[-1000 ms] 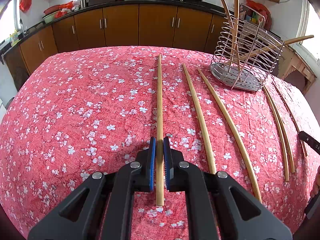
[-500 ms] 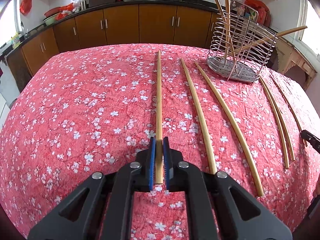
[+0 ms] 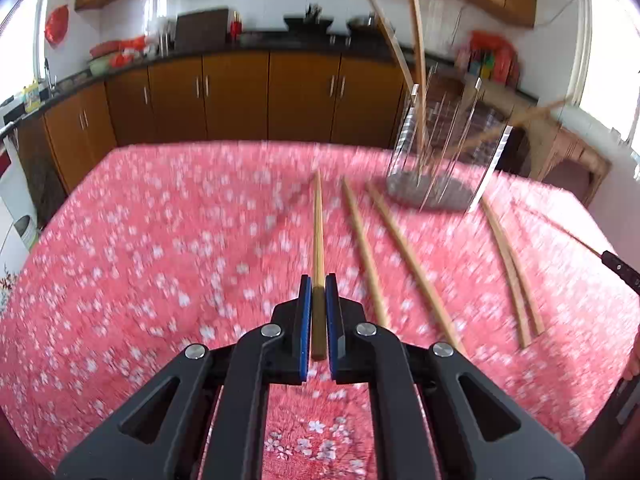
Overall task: Organize utensils
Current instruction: 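Lift both held chopsticks and carry them above the wire holder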
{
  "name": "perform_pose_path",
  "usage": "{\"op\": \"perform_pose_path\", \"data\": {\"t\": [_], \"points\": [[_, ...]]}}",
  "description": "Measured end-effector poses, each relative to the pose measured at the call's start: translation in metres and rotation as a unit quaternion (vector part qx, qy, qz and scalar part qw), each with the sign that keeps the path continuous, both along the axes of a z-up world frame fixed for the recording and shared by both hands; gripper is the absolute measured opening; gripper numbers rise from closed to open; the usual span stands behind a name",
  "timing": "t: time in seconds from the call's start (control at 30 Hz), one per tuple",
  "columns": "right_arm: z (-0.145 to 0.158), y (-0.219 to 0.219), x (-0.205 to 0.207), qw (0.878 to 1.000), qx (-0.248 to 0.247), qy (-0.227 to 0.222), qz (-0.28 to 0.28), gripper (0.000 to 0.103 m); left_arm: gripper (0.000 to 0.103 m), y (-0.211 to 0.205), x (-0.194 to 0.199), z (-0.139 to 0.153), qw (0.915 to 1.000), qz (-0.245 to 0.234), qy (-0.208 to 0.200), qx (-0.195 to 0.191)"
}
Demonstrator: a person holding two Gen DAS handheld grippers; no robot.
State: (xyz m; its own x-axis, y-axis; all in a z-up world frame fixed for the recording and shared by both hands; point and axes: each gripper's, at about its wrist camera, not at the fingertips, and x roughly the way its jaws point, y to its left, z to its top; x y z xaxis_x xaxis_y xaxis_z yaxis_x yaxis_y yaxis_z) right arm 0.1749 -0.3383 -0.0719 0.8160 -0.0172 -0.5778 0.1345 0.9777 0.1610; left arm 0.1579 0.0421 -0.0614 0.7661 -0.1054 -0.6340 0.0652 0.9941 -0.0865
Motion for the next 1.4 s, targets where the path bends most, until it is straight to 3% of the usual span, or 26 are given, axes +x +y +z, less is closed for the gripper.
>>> {"op": "perform_pose_path", "data": {"t": [0.3, 0.87, 1.2, 1.4], "points": [[0.061, -0.012, -0.007, 0.993, 0.014, -0.114, 0.003, 0.008, 0.007, 0.010, -0.003, 0.058, 0.9938, 0.012, -0.102, -0.042], [0.099, -0.027, -0.004, 0.986, 0.076, -0.147, 0.016, 0.008, 0.007, 0.024, 0.011, 0.099, 0.9876, 0.033, -0.145, -0.049], [0.165, -0.009, -0.015, 0.971, 0.115, -0.190, 0.084, 0.008, 0.007, 0.020, 0.006, 0.146, 0.9809, 0.026, -0.182, -0.064], [0.206, 0.016, -0.003, 0.961, 0.098, -0.239, 0.096, 0.008, 0.007, 0.000, 0.006, 0.195, 0.9700, 0.021, -0.231, -0.075]]}}
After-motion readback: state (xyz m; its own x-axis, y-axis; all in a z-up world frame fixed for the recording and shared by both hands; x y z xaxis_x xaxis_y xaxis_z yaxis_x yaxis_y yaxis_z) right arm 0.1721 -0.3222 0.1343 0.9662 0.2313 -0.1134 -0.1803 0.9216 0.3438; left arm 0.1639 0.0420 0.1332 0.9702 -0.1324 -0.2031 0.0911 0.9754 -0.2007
